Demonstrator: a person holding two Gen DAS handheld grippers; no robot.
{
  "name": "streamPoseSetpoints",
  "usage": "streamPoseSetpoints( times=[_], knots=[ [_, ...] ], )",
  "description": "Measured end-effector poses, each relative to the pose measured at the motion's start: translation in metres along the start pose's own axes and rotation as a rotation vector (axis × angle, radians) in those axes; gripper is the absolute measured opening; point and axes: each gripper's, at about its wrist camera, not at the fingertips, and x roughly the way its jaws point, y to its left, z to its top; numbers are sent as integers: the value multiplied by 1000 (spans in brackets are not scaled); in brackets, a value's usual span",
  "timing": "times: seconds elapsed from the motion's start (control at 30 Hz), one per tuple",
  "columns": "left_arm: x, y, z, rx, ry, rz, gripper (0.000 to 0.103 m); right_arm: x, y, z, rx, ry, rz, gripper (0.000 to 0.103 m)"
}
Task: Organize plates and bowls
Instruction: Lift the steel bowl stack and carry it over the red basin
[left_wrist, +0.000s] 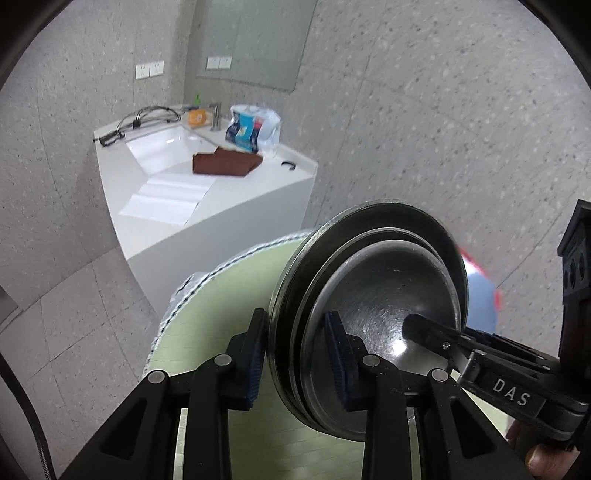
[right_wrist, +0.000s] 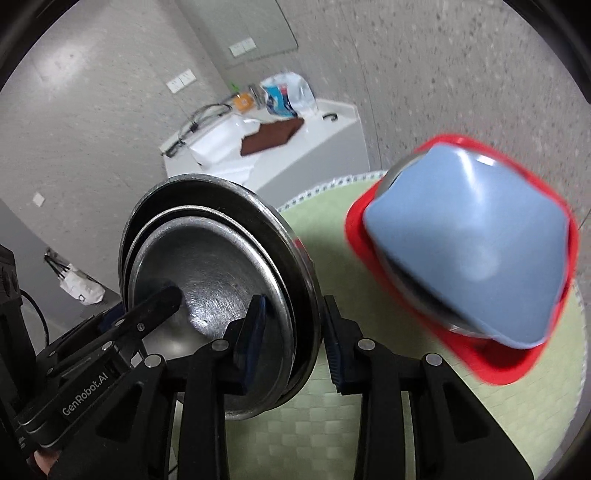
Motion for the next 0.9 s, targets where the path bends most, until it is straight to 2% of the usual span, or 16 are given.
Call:
streamPoseSetpoints(
  times=[0.17, 0.4, 0.63, 0.9],
  knots=[
    [-2, -50, 4, 20, -14, -25, 27, -32, -29, 20, -23, -30, -17, 30],
    [39, -116, 20, 71, 53, -75, 27, -52, -91, 44, 0, -36, -94, 30],
    [98, -158, 40, 123, 158, -92, 28, -38, -154, 59, 68, 36, -143, 30],
    [167, -171, 57, 134, 266, -60, 26, -4, -185, 73, 87, 122, -167, 30]
  ],
)
